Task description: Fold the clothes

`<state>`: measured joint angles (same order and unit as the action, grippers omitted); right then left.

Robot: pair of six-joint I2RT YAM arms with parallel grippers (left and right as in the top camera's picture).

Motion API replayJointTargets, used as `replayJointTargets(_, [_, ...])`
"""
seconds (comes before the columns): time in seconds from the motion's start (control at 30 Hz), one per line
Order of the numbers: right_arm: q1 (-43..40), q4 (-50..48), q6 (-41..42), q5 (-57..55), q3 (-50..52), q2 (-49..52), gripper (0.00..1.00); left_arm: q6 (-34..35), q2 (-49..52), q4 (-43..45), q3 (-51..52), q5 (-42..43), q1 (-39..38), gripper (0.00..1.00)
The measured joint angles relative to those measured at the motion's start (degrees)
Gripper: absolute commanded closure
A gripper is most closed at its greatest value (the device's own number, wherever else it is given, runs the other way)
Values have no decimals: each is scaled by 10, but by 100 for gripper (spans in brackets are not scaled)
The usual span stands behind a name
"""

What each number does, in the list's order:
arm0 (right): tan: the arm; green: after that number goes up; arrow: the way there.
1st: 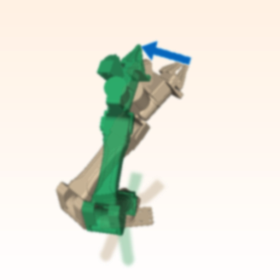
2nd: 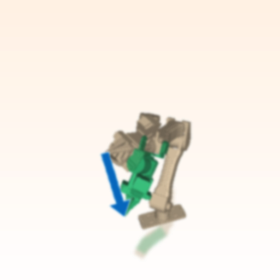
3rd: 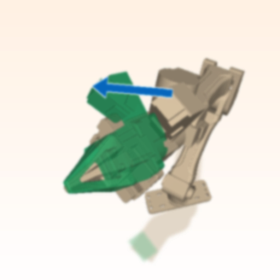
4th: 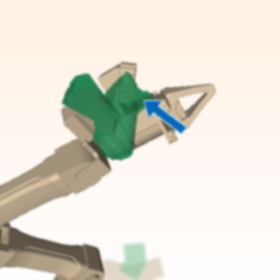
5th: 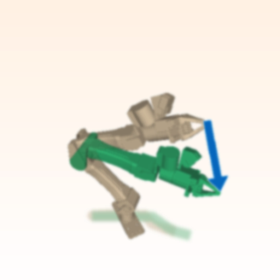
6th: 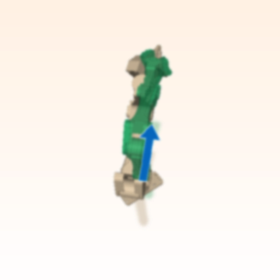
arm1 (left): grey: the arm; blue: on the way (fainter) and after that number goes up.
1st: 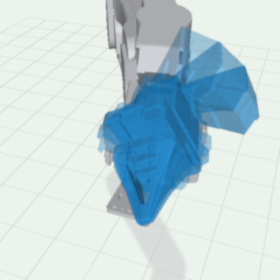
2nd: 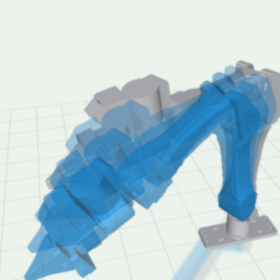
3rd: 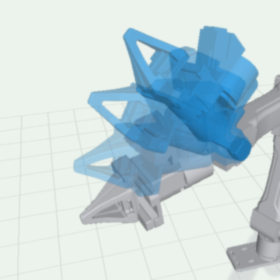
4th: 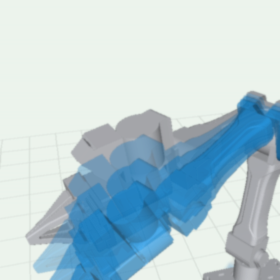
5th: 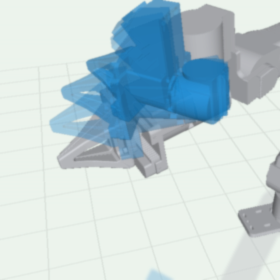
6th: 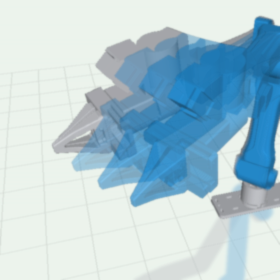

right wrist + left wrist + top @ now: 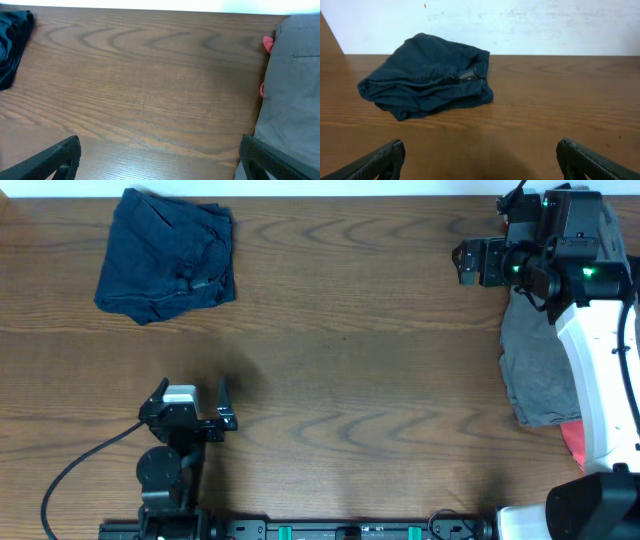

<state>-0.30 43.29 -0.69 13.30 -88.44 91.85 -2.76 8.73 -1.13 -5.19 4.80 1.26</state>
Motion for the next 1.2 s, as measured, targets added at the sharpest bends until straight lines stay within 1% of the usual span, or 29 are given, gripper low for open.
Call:
replayJointTargets(0.57, [0, 0, 0, 0, 0, 0, 1, 0, -80, -4, 40, 0, -2, 2])
replayJointTargets(1.2, [0, 0, 0, 0, 0, 0, 1, 0, -81, -5, 40, 0, -2, 2])
